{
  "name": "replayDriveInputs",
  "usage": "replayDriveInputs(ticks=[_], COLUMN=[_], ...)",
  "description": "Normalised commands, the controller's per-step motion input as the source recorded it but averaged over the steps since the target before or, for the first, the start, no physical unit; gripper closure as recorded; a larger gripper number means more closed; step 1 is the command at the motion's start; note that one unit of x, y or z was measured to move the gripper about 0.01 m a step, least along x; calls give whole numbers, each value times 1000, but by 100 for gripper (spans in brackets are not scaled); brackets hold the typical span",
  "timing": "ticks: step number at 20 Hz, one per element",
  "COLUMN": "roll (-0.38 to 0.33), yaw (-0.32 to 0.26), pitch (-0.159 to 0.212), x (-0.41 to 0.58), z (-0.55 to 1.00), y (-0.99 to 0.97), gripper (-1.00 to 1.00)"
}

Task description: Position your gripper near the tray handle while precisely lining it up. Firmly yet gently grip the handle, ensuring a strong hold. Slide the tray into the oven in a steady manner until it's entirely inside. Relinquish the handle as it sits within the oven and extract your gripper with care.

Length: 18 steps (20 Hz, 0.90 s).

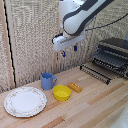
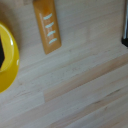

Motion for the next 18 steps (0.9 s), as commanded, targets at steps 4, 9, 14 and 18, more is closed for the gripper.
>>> replayDriveInputs(ticks=[4,9,14,18], roll=[-365,-365,-374,-375], yaw=[106,116,120,119], pitch=[-24,-26,-13,0], x=[0,0,0,0], z=[-94,-133,-166,-201], y=[-336,-301,-259,-265], gripper=[-100,-100,-100,-100])
